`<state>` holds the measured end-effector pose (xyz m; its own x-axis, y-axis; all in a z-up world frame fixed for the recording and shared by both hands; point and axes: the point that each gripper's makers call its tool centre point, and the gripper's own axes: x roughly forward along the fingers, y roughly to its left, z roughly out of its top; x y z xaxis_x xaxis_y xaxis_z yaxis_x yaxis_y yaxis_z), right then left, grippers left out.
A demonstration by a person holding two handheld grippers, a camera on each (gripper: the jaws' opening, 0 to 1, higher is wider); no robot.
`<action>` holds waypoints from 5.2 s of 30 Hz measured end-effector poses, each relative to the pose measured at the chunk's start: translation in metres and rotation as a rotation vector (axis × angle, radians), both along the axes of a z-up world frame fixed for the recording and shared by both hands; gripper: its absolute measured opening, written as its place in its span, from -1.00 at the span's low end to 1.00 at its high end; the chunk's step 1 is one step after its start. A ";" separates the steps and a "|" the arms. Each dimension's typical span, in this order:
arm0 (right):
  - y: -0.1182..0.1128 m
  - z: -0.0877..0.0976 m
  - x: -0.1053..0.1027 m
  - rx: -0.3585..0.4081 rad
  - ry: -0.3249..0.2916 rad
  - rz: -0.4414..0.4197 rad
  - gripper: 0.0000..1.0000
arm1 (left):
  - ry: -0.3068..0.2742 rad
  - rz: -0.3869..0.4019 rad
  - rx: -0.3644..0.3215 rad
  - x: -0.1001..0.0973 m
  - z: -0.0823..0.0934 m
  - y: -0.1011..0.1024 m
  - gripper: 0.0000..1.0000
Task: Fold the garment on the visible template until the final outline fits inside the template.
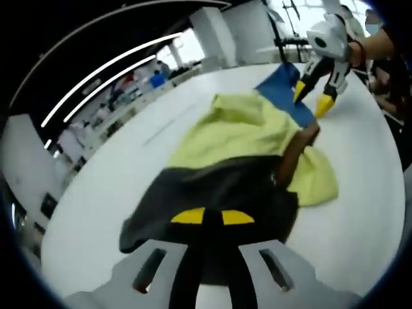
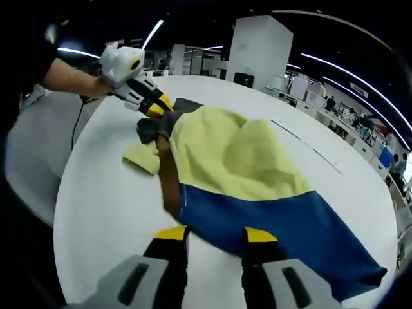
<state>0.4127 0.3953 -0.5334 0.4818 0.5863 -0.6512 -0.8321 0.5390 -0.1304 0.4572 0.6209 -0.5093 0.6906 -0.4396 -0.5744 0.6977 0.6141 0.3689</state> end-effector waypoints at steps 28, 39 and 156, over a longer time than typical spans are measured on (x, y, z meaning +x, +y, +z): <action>-0.004 0.059 0.017 0.234 -0.007 -0.192 -1.00 | -0.004 0.073 -0.181 0.002 0.049 0.001 -1.00; -0.017 0.115 0.063 0.276 -0.120 -0.265 -1.00 | -0.107 0.107 -0.270 0.035 0.111 -0.013 -1.00; 0.047 0.010 0.079 0.280 0.165 -0.572 -0.21 | 0.153 0.123 -0.419 -0.032 0.025 -0.067 0.20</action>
